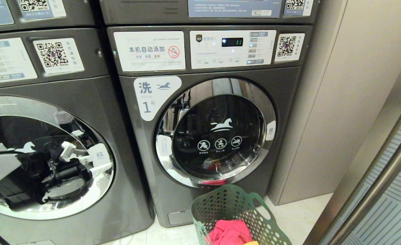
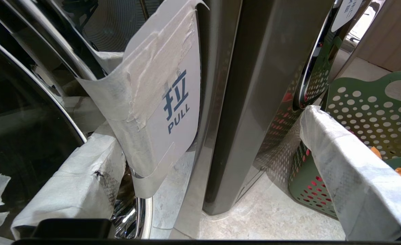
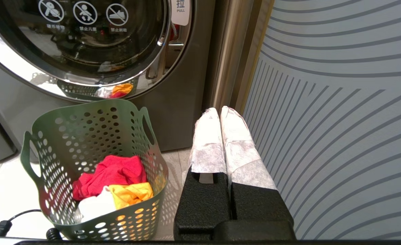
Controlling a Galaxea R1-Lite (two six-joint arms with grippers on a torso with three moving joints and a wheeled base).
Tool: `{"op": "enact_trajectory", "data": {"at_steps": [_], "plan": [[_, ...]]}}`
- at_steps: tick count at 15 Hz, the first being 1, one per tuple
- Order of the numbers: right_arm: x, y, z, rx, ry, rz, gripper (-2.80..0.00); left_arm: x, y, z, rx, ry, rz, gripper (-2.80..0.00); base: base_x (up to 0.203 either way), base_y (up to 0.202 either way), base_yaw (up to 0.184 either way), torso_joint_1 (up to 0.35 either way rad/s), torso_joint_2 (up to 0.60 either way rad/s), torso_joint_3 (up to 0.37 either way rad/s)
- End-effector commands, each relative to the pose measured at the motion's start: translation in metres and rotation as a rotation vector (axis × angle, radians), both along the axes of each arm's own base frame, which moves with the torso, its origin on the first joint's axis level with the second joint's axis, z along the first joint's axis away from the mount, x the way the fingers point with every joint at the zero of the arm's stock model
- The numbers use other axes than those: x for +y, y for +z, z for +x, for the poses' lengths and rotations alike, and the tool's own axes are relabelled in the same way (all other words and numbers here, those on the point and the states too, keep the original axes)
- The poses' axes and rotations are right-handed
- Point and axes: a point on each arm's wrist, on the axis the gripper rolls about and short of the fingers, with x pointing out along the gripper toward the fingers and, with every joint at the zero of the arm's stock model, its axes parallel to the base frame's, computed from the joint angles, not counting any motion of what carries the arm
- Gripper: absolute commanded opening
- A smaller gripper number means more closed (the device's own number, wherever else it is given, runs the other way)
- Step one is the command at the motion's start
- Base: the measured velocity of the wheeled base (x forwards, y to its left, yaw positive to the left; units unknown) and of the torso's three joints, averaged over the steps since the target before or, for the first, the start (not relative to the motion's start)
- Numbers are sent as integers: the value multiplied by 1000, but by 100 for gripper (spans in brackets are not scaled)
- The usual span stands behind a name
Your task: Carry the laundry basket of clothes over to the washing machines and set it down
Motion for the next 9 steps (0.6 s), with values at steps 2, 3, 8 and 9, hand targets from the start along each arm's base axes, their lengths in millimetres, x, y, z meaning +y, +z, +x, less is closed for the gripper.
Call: {"op": "enact_trajectory", "data": {"at_steps": [2,3,8,9], "plan": [[0,0,0,1,0,-1,-280,-2,-2,0,-3,-18,-2,0,0,0,0,0,0,0],[0,0,0,1,0,-1,-280,-1,-1,0,-5,-19,-2,0,0,0,0,0,0,0],[0,0,0,1,0,-1,-280,-7,-4,-7,-6,-138,-40,0,0,0,0,0,0,0],[0,0,0,1,0,-1,-280,-8,-6,-9,-3,-142,-38,0,0,0,0,0,0,0]]}}
